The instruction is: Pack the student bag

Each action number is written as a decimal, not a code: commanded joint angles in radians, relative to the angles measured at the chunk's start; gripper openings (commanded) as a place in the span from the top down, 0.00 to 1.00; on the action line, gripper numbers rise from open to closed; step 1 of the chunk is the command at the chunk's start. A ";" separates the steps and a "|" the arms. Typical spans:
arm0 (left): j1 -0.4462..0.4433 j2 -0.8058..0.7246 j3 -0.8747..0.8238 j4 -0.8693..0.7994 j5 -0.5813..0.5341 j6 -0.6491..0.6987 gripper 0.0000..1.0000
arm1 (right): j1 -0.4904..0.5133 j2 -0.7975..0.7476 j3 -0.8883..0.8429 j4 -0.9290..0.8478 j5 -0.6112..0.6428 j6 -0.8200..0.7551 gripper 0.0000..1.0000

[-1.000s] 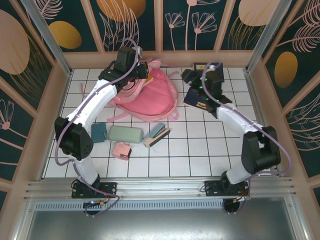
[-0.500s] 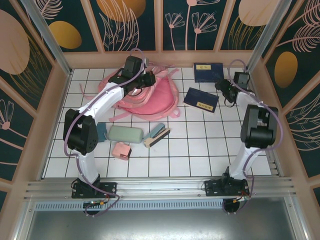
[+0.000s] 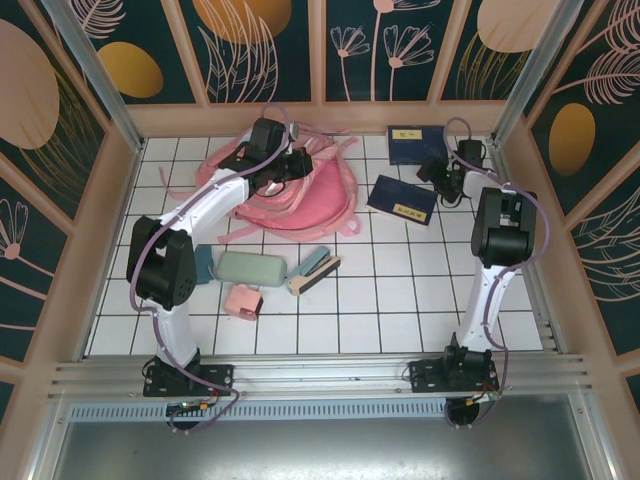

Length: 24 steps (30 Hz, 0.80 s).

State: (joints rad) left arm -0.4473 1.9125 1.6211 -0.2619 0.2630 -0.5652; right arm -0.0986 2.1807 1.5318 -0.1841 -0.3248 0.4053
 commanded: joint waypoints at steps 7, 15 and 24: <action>0.007 0.028 0.002 0.058 -0.005 -0.022 1.00 | 0.056 -0.165 -0.312 0.085 -0.128 0.057 0.23; 0.008 0.051 0.018 0.041 -0.042 -0.016 1.00 | 0.188 -0.345 -0.591 0.239 -0.203 0.122 0.24; 0.008 0.055 0.023 0.015 -0.107 0.003 1.00 | 0.194 -0.400 -0.542 0.088 -0.038 0.080 0.25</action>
State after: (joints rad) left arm -0.4519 1.9469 1.6173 -0.2672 0.2344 -0.5774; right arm 0.1040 1.7897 0.9436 -0.0109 -0.4187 0.4980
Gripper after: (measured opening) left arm 0.051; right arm 0.746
